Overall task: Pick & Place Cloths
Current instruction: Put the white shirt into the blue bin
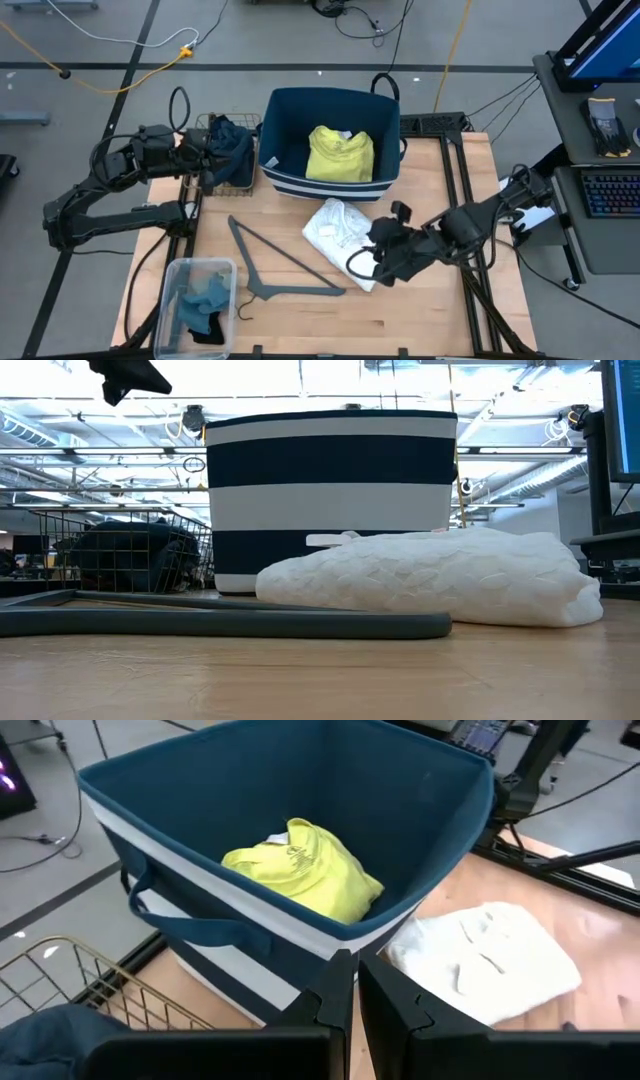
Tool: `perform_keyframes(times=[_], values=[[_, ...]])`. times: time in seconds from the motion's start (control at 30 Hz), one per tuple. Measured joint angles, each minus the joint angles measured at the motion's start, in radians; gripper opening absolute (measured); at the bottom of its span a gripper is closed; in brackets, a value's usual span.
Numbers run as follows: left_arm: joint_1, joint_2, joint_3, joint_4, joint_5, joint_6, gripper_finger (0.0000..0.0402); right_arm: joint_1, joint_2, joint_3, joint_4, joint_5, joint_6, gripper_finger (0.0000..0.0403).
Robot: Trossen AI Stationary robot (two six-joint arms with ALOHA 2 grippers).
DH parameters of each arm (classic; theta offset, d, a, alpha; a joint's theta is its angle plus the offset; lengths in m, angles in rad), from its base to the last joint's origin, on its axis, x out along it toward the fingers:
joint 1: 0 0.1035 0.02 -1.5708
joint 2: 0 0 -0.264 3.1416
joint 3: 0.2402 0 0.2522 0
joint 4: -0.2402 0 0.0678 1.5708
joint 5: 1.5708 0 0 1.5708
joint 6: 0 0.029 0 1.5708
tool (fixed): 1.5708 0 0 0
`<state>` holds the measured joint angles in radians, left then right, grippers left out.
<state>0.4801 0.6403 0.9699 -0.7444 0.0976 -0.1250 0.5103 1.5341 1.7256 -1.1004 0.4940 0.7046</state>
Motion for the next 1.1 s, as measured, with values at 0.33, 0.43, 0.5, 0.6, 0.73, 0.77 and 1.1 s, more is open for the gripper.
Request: perform_keyframes(times=[0.33,0.43,0.5,0.6,0.73,0.77,1.1], values=[[0.001,0.000,0.000,0.001,0.050,0.069,0.0021,-0.023,-0.002,-0.077,-0.097,-0.085,0.203,0.0144],[0.001,-0.007,0.000,0.002,0.052,0.076,0.0021,-0.037,0.001,-0.123,-0.107,-0.130,0.233,0.0144],[0.001,-0.008,0.000,0.002,0.052,0.078,0.0021,-0.047,0.001,-0.156,-0.113,-0.151,0.246,0.0144],[0.001,-0.018,0.000,0.002,0.060,0.079,0.0021,-0.071,-0.001,-0.211,-0.116,-0.191,0.253,0.0150],[0.001,-0.032,0.000,0.002,0.069,0.076,0.0021,-0.108,0.000,-0.281,-0.115,-0.240,0.253,0.0178],[0.001,-0.035,0.000,0.002,0.069,0.077,0.0021,-0.120,0.000,-0.297,-0.114,-0.258,0.256,0.0188],[0.001,-0.071,0.000,0.000,0.069,0.078,0.0021,-0.231,0.000,-0.458,-0.043,-0.419,0.215,0.0267]])
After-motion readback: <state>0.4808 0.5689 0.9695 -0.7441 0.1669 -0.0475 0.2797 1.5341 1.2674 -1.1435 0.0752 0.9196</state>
